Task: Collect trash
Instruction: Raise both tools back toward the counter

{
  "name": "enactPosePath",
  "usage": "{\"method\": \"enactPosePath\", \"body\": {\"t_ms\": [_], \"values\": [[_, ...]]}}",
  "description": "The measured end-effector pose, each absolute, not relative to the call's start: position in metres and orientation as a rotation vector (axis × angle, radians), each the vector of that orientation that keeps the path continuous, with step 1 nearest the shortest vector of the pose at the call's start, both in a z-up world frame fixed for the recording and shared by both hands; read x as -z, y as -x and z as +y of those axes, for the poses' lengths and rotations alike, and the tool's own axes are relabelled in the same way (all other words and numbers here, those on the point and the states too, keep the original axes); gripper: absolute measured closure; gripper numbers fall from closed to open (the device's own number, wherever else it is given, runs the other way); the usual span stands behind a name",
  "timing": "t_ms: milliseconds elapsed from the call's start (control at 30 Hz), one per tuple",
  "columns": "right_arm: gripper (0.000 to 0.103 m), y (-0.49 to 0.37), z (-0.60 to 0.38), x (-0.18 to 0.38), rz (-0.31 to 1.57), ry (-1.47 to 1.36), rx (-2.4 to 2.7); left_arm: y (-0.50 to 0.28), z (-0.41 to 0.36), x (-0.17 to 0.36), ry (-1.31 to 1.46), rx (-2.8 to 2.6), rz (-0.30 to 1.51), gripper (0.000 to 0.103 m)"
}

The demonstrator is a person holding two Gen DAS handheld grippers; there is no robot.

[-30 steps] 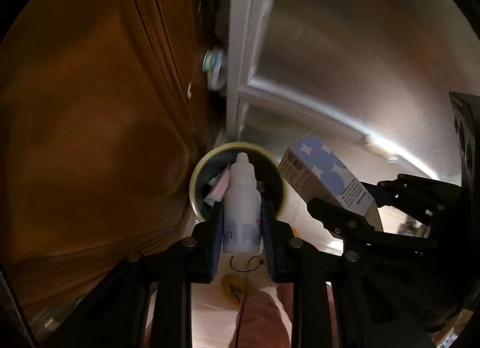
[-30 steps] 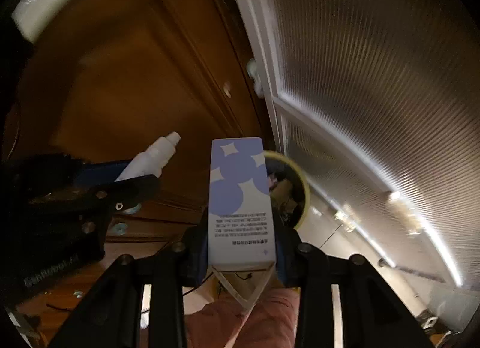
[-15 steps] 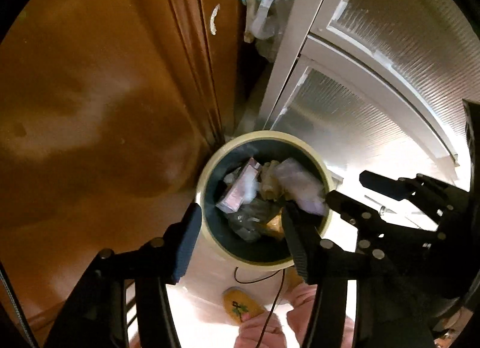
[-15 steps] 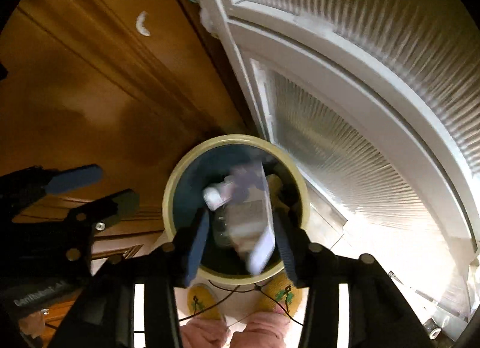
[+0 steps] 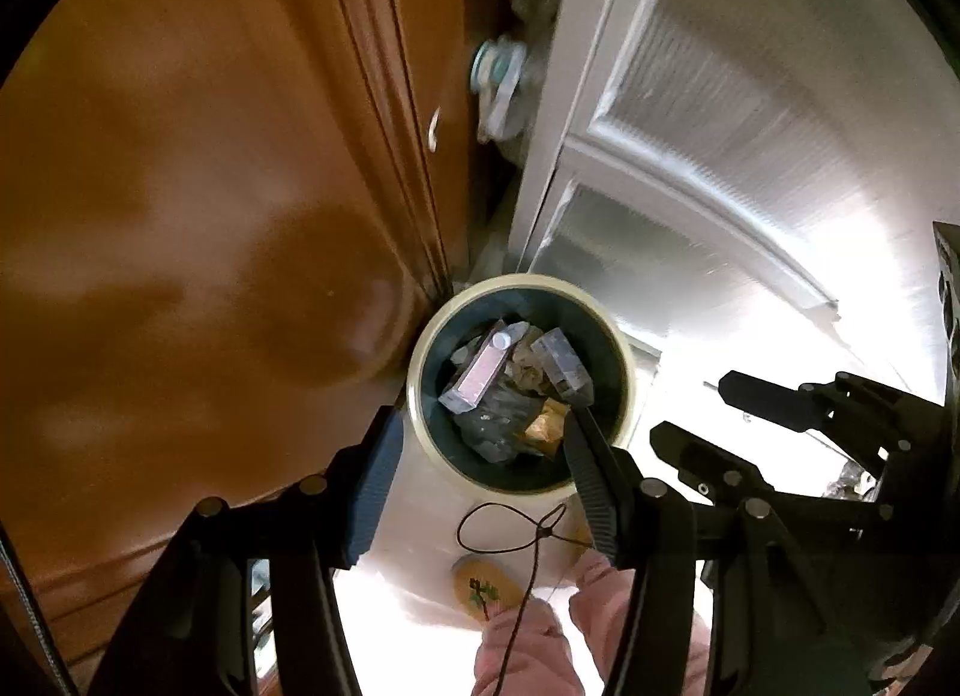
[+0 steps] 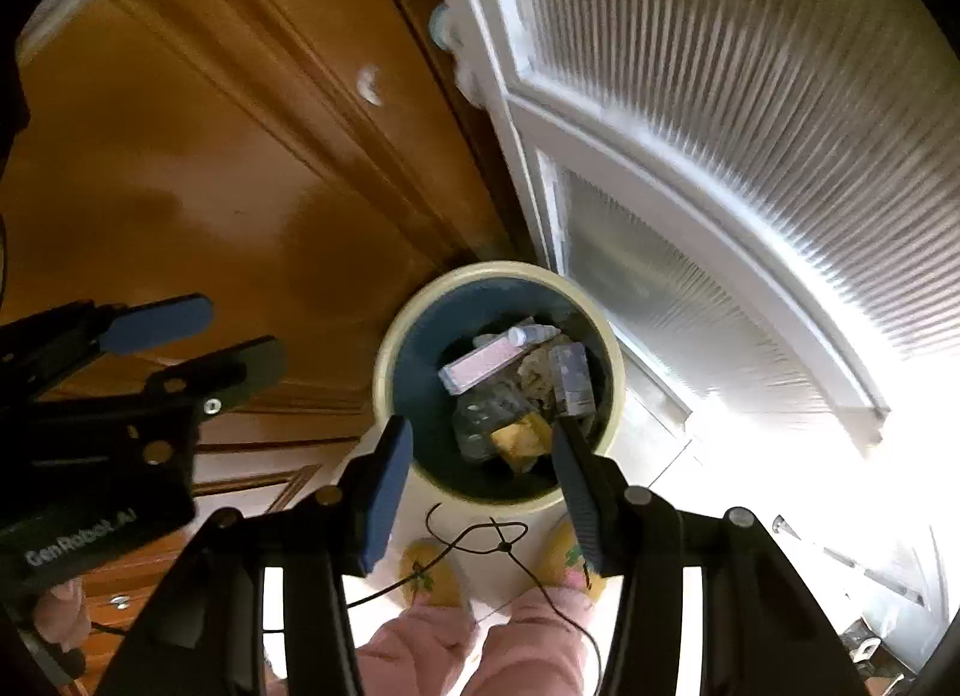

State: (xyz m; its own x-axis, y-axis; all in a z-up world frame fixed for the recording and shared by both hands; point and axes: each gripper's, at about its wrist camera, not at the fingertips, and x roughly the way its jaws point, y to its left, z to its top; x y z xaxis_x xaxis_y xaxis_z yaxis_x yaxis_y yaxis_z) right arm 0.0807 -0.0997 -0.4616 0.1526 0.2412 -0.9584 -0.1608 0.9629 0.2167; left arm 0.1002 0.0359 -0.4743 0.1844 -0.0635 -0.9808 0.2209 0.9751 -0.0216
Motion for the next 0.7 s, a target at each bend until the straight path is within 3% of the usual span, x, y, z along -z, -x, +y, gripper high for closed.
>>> {"method": "enactPosePath", "body": {"t_ms": [700], "values": [[0.054, -0.017, -0.097, 0.155, 1.101, -0.068, -0.255, -0.031, 0.057, 0.157, -0.147, 0.333, 1.061, 0.044]]}}
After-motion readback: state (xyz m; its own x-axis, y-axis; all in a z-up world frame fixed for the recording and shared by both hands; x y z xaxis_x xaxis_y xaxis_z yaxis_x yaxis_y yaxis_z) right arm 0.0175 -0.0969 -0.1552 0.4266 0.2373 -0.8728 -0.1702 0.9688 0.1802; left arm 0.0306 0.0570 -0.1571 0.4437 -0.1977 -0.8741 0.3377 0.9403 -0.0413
